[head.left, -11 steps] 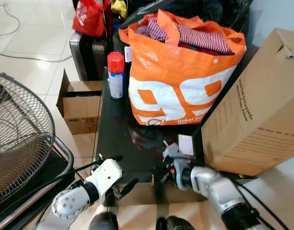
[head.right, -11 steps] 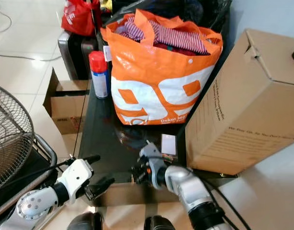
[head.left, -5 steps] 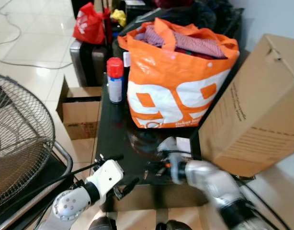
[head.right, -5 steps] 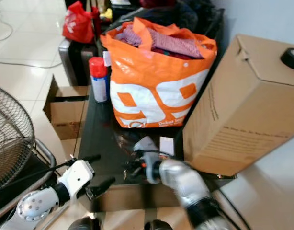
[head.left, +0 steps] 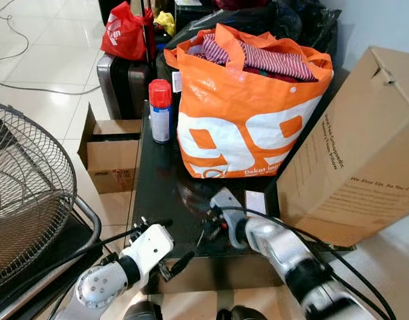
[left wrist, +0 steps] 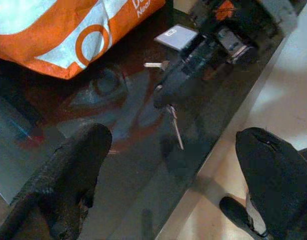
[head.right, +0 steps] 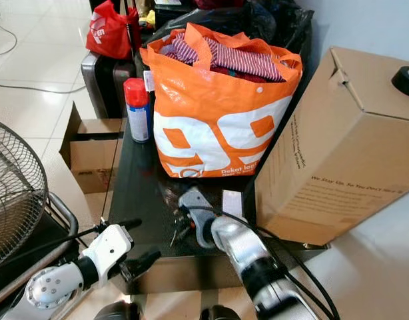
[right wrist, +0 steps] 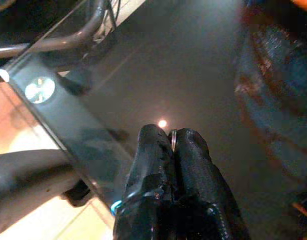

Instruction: Hang keys on a hook

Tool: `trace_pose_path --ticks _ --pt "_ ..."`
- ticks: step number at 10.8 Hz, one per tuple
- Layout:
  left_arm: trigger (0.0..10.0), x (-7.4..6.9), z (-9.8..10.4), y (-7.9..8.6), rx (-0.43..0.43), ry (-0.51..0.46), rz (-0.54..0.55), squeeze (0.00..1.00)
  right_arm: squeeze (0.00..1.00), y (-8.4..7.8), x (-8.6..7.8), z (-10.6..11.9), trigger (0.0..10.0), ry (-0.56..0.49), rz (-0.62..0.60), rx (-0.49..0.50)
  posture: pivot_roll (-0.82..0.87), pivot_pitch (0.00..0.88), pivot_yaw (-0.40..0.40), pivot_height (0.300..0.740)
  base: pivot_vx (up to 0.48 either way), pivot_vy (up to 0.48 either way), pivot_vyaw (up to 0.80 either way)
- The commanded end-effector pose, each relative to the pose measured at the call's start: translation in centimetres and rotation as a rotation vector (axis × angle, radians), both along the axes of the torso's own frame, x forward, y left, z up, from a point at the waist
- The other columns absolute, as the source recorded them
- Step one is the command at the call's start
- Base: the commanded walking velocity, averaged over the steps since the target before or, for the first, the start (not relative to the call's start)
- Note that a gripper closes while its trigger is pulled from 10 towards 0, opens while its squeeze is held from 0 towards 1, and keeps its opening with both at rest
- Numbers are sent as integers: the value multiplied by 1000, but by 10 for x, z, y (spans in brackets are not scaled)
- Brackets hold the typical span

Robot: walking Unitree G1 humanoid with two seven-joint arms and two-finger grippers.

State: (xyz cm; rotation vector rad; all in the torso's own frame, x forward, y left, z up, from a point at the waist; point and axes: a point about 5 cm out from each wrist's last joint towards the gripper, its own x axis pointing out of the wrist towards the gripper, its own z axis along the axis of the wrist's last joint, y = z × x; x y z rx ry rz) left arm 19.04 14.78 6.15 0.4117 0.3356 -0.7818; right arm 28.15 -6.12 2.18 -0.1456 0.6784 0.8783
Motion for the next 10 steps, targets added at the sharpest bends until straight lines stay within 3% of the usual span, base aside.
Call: trace_pose_path --ticks 1,3,4,5,7,10 --pt "10000 -3 1 -3 0 4 -11 0 0 -2 0 -5 10000 -21 10 -61 34 125 -106 740 0 0 0" --pt "10000 -3 2 -4 1 10 -11 0 0 -3 -1 -15 10000 -61 35 -152 34 136 -106 740 0 0 0" --pt "10000 -3 3 -4 3 14 -10 0 882 -4 0 -18 10000 -88 13 -175 35 138 -106 740 0 0 0" --pt "10000 -3 3 -4 3 15 -10 0 1000 -3 3 -16 10000 -99 -14 -157 36 139 -106 740 0 0 0" --pt "10000 -2 3 -4 6 20 -7 0 1000 2 9 -11 10000 -132 -39 -123 36 140 -106 740 0 0 0" --pt "10000 -1 3 -5 5 22 -5 0 1000 1 9 -5 10000 -155 43 -78 33 135 -111 740 0 0 0"
